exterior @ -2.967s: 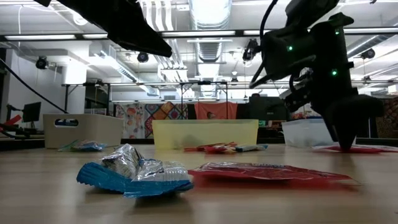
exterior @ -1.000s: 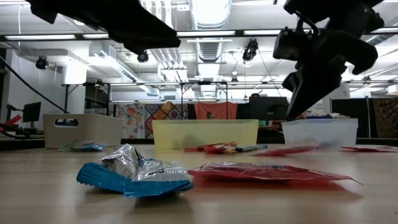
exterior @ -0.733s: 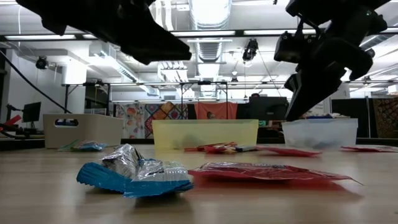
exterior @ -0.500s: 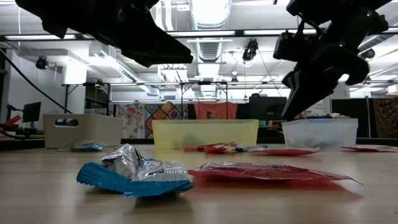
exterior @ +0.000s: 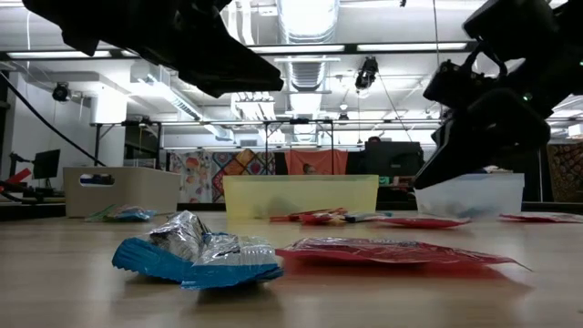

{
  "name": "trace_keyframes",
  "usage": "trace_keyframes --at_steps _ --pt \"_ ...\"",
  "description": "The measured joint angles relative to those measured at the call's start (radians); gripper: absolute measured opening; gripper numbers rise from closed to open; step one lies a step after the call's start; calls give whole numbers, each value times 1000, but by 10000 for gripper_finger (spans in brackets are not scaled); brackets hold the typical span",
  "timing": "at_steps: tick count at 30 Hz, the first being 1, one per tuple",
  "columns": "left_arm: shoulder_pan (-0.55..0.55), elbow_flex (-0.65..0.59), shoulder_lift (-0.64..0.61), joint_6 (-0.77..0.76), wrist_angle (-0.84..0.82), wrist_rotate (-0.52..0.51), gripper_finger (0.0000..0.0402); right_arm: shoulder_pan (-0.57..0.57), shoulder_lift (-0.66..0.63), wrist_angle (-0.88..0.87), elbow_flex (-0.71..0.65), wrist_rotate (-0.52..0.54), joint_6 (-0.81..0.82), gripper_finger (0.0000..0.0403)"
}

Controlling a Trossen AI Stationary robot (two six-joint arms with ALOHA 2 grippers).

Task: Sort candy
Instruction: Put the red gummy into the gray bin

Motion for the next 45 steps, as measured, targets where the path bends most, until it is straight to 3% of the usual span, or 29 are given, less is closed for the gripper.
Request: trace_keyframes --at_steps 4,13,20,28,32,41,45 --pt "1 0 0 4 14 0 123 -1 0 -32 5 -23 35 93" --pt "3 0 0 6 24 0 123 -1 18 -42 6 -23 108 242" --pt "3 0 0 7 24 -1 123 1 123 -31 6 -17 173 277" --pt "3 0 0 7 24 -1 123 3 227 23 10 0 184 241" --pt "3 0 0 7 24 -1 123 2 233 23 10 0 183 192" --pt "3 1 0 7 24 -2 123 4 208 29 8 -22 154 37" --pt "5 1 0 7 24 -2 123 7 190 51 7 -26 115 20"
